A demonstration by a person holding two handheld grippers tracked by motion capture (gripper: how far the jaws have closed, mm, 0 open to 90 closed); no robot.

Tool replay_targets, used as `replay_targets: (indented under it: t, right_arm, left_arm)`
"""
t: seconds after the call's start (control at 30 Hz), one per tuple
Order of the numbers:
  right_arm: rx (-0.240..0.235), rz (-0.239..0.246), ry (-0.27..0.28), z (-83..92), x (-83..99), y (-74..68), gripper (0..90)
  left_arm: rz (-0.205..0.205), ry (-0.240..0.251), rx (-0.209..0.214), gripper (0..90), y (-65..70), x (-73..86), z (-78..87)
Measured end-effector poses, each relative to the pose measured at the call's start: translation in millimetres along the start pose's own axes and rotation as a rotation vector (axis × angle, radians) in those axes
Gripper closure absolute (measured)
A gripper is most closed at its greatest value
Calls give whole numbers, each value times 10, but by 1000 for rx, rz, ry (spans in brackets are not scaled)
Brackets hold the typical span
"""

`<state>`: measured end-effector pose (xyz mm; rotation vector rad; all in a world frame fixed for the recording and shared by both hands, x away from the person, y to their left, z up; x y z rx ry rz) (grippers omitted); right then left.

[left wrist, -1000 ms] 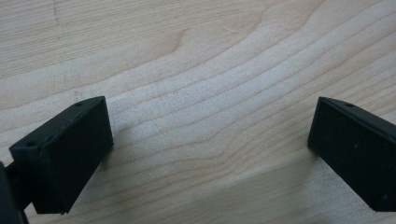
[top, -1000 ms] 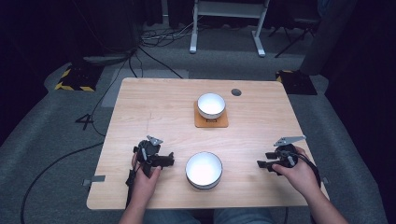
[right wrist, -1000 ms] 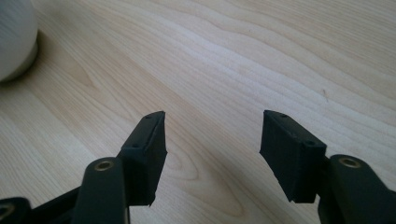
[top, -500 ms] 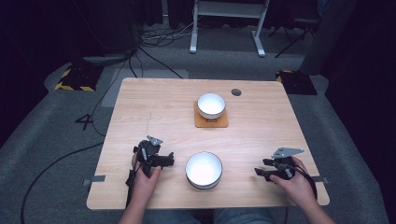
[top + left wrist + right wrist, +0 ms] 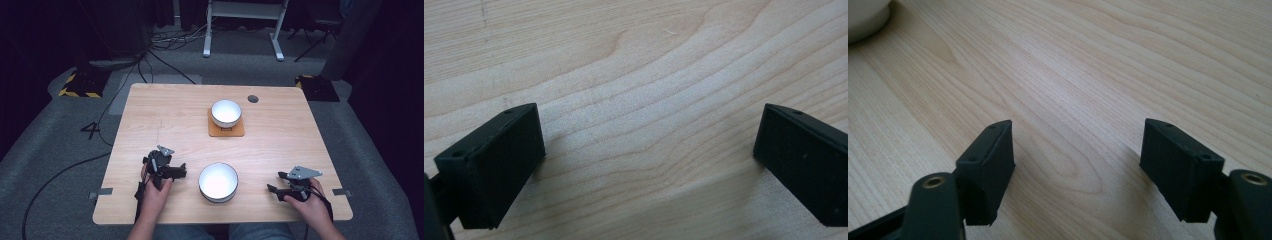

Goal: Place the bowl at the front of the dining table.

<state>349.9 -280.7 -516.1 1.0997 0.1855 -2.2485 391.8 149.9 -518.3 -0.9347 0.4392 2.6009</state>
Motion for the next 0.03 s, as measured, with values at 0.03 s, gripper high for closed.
replay_targets:
  t: [0.03]
  right_arm:
    - [2, -5, -1, 0, -1, -6, 289]
  left_arm:
    - [0, 0, 0, 2, 0, 0, 0]
Point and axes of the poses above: each handheld gripper's, and its own axes: z roughly backward along the jaws, x roughly out of its underside, y roughly to its right, the point moved 2 cm from there along -z, roughly forward along the jaws, and after that the axes turned 11 degrees about x, right-handed, at the moved point
